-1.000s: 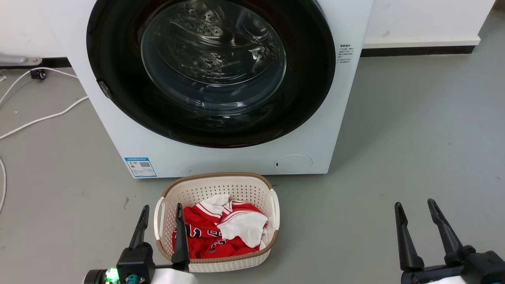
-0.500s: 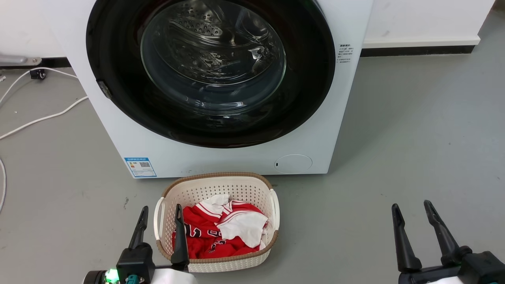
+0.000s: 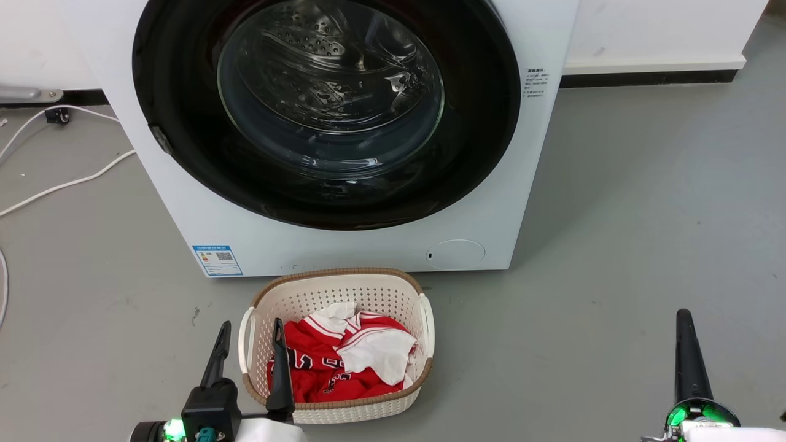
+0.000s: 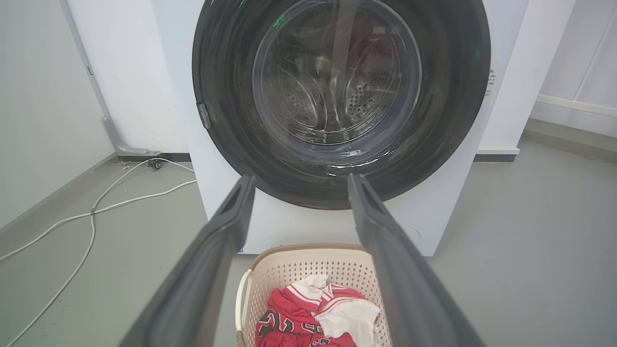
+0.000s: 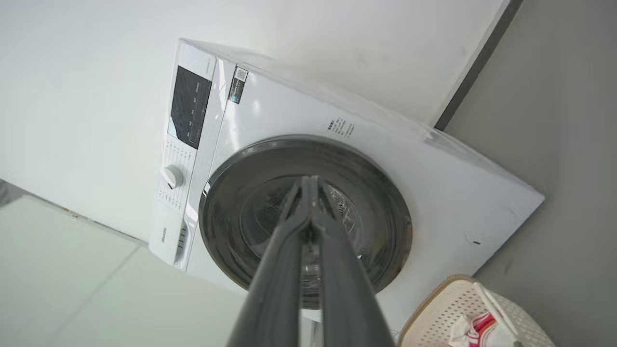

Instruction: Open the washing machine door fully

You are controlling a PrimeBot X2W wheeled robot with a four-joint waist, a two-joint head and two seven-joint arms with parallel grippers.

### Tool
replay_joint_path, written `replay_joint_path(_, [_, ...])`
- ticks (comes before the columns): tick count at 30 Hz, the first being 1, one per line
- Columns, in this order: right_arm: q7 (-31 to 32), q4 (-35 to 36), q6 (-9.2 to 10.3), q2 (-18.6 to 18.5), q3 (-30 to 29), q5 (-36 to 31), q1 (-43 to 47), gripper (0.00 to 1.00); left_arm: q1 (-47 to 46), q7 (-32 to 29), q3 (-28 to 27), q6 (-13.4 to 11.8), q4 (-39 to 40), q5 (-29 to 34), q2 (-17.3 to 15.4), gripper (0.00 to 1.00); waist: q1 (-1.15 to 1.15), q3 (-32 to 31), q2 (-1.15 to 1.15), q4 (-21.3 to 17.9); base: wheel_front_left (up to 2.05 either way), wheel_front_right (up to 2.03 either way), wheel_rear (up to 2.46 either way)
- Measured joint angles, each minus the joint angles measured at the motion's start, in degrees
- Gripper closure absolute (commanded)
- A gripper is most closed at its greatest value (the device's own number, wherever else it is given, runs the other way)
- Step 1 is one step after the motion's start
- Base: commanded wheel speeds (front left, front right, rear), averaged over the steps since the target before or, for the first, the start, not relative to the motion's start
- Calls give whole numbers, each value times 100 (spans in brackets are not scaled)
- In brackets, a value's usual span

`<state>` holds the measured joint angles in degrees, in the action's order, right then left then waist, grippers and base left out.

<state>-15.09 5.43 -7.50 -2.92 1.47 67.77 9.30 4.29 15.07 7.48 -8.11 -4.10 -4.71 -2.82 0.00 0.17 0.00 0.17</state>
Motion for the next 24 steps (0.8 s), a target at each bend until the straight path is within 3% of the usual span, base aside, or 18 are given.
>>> replay_joint_path(5, [0,46,0,0,250,1788,-26,100,9,0,-19,2,0,-1,-2,0,0,18,0,-11,0,0,0])
replay_joint_path(9, [163,257,0,12,503,2738,-23,100,13,0,-15,4,0,-3,-1,0,0,41,0,-7,0,0,0])
replay_joint_path(19, [1688,671,0,-344,286,2993,65,100,13,0,-18,8,2,4,-2,0,0,109,0,-10,0,0,0])
replay_joint_path(24, [2009,711,0,-289,99,2992,155,100,10,0,-21,14,4,27,-2,0,0,148,0,10,0,0,0])
